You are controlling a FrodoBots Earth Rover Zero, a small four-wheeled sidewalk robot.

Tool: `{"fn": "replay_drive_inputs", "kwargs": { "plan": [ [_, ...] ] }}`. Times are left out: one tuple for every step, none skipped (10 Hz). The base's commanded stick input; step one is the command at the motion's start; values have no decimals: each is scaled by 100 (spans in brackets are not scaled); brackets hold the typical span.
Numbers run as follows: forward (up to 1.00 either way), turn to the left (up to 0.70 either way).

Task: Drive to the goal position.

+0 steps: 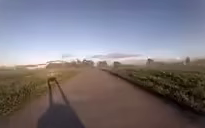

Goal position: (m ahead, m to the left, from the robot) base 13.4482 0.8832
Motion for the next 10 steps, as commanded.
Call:
{"fn": "replay_drive_inputs", "kwargs": {
  "plan": [
    [70, 0],
    [70, 0],
    [70, 0],
    [70, -12],
    [70, -27],
    [70, 0],
    [70, 0],
    [70, 0],
    [70, 0],
    [70, 0]
  ]
}}
